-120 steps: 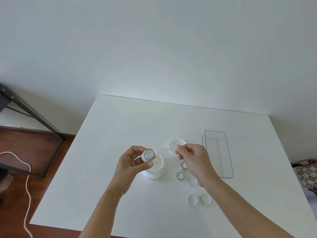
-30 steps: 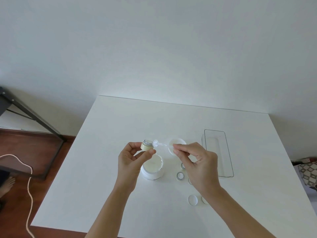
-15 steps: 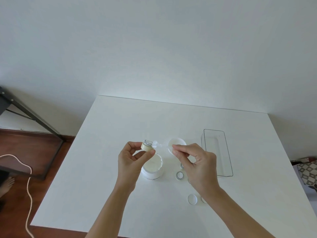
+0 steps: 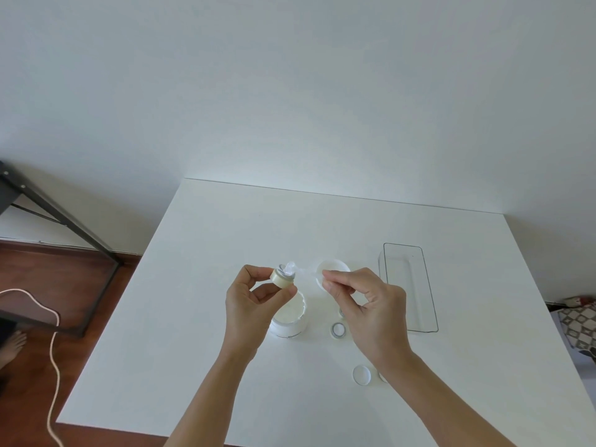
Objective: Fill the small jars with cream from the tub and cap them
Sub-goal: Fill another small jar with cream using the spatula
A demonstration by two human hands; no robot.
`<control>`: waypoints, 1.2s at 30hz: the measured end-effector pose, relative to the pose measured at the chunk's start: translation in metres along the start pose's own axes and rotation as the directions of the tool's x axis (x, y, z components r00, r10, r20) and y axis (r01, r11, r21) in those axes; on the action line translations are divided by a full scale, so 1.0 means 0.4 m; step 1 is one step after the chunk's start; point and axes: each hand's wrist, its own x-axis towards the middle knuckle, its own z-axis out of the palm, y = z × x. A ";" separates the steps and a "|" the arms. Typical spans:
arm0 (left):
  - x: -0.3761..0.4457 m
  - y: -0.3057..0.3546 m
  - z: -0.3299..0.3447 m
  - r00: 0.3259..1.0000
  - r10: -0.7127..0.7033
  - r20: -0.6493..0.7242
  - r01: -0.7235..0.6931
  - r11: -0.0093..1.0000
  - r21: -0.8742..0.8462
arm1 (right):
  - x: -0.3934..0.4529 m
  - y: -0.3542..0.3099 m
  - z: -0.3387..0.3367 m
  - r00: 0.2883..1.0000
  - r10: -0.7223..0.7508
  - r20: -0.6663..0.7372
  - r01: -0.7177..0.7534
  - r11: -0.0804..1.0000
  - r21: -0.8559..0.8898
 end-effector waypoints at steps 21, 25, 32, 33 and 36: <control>0.002 0.002 0.006 0.996 0.067 -0.051 -0.058 0.985 0.165 | 0.002 0.011 0.005 0.999 0.044 0.014 -0.044 0.999 -0.009; -0.002 0.004 0.011 0.993 0.107 -0.048 -0.094 0.969 0.226 | 0.003 0.005 0.006 1.000 -0.016 0.011 0.016 0.997 -0.069; -0.007 0.002 0.014 0.986 0.160 -0.037 -0.142 0.944 0.296 | 0.013 -0.005 0.009 0.996 -0.082 -0.025 0.077 0.984 -0.163; -0.007 0.000 0.013 0.987 0.157 -0.036 -0.140 0.946 0.292 | 0.015 -0.005 0.010 0.998 -0.038 -0.045 0.031 0.990 -0.140; -0.007 -0.004 0.007 0.990 0.141 -0.014 -0.133 0.959 0.249 | 0.023 -0.004 0.007 0.987 0.141 -0.076 -0.145 0.988 -0.044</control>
